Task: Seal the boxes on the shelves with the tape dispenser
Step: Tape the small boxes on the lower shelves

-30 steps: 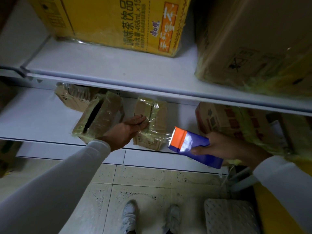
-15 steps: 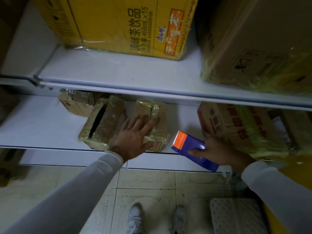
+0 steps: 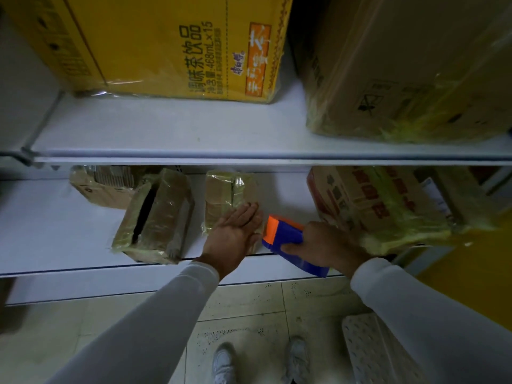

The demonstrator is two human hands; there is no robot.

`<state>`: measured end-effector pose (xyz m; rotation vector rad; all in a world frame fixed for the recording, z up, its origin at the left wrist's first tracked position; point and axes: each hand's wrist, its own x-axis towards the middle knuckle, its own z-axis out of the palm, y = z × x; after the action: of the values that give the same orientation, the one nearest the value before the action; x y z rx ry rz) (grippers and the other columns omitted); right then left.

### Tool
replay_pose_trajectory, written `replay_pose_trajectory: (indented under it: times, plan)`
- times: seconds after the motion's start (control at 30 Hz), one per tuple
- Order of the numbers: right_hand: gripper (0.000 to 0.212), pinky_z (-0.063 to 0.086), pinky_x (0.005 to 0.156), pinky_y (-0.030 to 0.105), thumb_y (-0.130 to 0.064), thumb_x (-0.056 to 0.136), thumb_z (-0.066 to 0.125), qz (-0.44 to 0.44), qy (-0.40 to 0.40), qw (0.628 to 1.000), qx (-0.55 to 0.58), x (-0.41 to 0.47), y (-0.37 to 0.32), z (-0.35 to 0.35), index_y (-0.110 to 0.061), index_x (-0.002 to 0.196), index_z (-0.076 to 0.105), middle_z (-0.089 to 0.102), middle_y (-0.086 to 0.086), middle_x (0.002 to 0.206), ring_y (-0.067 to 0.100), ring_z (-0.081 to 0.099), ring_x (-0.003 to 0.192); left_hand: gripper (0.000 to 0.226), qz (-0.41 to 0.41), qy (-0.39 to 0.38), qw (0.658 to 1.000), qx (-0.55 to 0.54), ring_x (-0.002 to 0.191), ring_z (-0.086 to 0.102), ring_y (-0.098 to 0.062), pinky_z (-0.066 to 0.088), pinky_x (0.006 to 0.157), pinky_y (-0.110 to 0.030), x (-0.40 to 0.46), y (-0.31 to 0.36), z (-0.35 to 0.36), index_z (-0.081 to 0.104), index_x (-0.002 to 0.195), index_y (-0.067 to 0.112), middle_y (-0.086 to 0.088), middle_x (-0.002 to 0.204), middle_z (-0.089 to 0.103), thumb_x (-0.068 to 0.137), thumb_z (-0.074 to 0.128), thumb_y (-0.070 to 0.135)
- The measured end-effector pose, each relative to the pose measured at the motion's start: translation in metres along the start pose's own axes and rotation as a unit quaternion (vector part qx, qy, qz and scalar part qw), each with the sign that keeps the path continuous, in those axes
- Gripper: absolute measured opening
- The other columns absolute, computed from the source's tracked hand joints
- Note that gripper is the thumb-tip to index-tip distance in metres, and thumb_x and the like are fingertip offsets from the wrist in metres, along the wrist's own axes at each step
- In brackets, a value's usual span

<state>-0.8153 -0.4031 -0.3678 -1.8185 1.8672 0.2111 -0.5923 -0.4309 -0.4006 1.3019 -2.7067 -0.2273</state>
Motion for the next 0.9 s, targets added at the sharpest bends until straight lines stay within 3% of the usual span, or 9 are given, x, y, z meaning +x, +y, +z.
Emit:
replay_pose_trajectory:
  times: [0.07, 0.2, 0.3, 0.4, 0.57, 0.73, 0.8, 0.9]
  plan:
    - [0.039, 0.053, 0.067, 0.03, -0.058, 0.091, 0.053, 0.014, 0.023, 0.998, -0.052, 0.001, -0.004, 0.012, -0.022, 0.075, 0.049, 0.054, -0.004, 0.063, 0.014, 0.059, 0.063, 0.051, -0.002, 0.001, 1.0, -0.005, 0.145, 0.021, -0.024, 0.011, 0.117, -0.036, -0.002, -0.002, 0.0, 0.035, 0.146, 0.016, -0.005, 0.156, 0.026, 0.1, 0.041, 0.037]
    - [0.045, 0.047, 0.055, 0.026, -0.061, 0.093, 0.047, 0.059, 0.047, 0.997, -0.023, -0.003, -0.001, 0.034, -0.025, 0.066, 0.043, 0.053, -0.004, 0.059, 0.011, 0.055, 0.055, 0.059, -0.022, 0.022, 0.999, -0.045, 0.145, 0.023, -0.023, 0.014, 0.116, -0.037, -0.01, -0.003, -0.001, 0.031, 0.148, 0.016, -0.003, 0.157, 0.023, 0.097, 0.041, 0.045]
    - [0.051, 0.051, 0.058, 0.028, -0.067, 0.09, 0.047, 0.071, 0.092, 0.993, 0.014, -0.01, -0.002, 0.038, -0.025, 0.06, 0.043, 0.052, -0.004, 0.054, 0.011, 0.054, 0.052, 0.08, -0.109, 0.006, 0.992, -0.059, 0.146, 0.014, -0.018, 0.018, 0.115, -0.04, -0.006, 0.007, 0.002, 0.011, 0.153, 0.019, 0.004, 0.161, 0.005, 0.09, 0.034, 0.064]
    - [0.057, 0.051, 0.06, 0.029, -0.069, 0.089, 0.047, 0.083, 0.115, 0.99, 0.026, -0.021, 0.001, 0.036, -0.02, 0.059, 0.047, 0.05, -0.004, 0.053, 0.01, 0.053, 0.052, 0.085, -0.168, -0.003, 0.985, -0.032, 0.145, 0.012, -0.02, 0.026, 0.109, -0.043, 0.008, 0.02, 0.006, 0.001, 0.152, 0.019, 0.004, 0.161, -0.003, 0.09, 0.036, 0.063]
    - [0.055, 0.046, 0.057, 0.028, -0.065, 0.09, 0.05, 0.076, 0.111, 0.989, 0.061, -0.042, 0.02, 0.031, -0.021, 0.058, 0.043, 0.047, -0.003, 0.053, 0.011, 0.052, 0.051, 0.076, -0.202, 0.017, 0.979, 0.03, 0.136, 0.031, -0.022, 0.035, 0.095, -0.04, 0.018, 0.034, 0.01, 0.02, 0.15, 0.014, -0.002, 0.157, 0.024, 0.086, 0.045, 0.047]
    - [0.039, 0.055, 0.072, 0.034, -0.063, 0.087, 0.057, 0.041, 0.146, 0.982, 0.109, -0.049, 0.03, 0.028, -0.03, 0.072, 0.043, 0.057, -0.003, 0.064, 0.014, 0.062, 0.065, 0.068, -0.201, 0.084, 0.974, 0.065, 0.121, 0.051, -0.024, 0.041, 0.083, -0.039, 0.021, 0.033, 0.018, 0.041, 0.142, 0.013, -0.003, 0.147, 0.044, 0.086, 0.057, 0.045]
    - [0.041, 0.053, 0.065, 0.032, -0.064, 0.087, 0.057, 0.024, 0.167, 0.979, 0.111, -0.051, 0.031, 0.027, -0.03, 0.069, 0.04, 0.054, -0.003, 0.06, 0.014, 0.06, 0.061, 0.07, -0.198, 0.049, 0.977, 0.059, 0.13, 0.042, -0.024, 0.037, 0.089, -0.041, 0.022, 0.033, 0.016, 0.031, 0.147, 0.014, -0.002, 0.153, 0.034, 0.09, 0.051, 0.048]
    - [0.043, 0.038, 0.05, 0.024, -0.062, 0.086, 0.059, 0.0, 0.189, 0.977, 0.102, -0.057, 0.025, 0.022, -0.038, 0.064, 0.031, 0.046, -0.005, 0.053, 0.008, 0.051, 0.051, 0.075, -0.162, 0.012, 0.987, 0.015, 0.143, 0.02, -0.021, 0.03, 0.101, -0.041, 0.017, 0.027, 0.011, 0.018, 0.151, 0.018, 0.002, 0.159, 0.016, 0.091, 0.047, 0.053]
